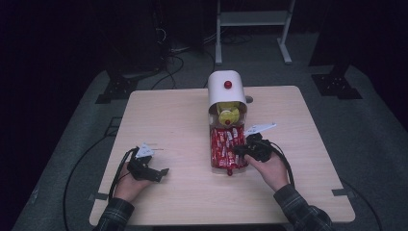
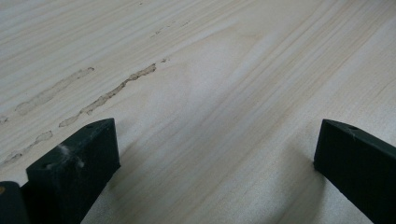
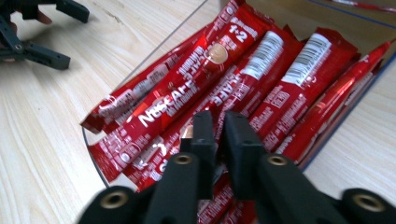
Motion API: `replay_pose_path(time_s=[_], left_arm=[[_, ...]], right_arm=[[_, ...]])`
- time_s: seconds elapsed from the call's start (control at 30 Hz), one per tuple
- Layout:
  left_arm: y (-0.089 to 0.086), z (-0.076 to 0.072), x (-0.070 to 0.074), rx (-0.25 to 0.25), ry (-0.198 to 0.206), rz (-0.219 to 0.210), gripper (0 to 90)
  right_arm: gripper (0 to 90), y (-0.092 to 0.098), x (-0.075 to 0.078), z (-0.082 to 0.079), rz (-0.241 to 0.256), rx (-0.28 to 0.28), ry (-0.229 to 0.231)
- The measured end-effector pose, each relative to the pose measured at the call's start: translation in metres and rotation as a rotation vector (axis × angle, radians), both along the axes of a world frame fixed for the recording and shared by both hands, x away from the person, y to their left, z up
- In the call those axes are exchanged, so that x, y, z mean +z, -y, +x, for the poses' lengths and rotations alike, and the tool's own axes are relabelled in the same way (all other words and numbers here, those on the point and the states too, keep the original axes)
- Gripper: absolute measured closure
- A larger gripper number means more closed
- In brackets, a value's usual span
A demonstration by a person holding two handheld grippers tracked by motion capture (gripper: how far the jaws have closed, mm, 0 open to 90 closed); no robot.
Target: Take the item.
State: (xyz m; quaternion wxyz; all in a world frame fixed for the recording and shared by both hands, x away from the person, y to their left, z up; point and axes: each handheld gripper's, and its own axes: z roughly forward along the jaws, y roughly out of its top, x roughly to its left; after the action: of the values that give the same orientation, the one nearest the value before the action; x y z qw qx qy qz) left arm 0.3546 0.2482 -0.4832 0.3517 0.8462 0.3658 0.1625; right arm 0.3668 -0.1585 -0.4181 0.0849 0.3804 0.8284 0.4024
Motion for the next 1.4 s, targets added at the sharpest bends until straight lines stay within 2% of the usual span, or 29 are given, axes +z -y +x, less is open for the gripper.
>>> replay_pose_path(time_s=[0.43,1.03,1.4], left_arm=[[0.0,0.0,0.0,0.0,0.0,0.0,0.0],[0.0,0.0,0.0,0.0,0.0,0.0,0.0],[0.0,0.0,0.0,0.0,0.0,0.0,0.0]], right_arm=[[88.7,0.005,0.002,0.002,0.032,0.003,-0.034],[89.0,0.009,0.011,-0.001,0.065,0.023,-0.003],[89.0,0.017,0.018,-0.003,0.089,0.021,0.0]])
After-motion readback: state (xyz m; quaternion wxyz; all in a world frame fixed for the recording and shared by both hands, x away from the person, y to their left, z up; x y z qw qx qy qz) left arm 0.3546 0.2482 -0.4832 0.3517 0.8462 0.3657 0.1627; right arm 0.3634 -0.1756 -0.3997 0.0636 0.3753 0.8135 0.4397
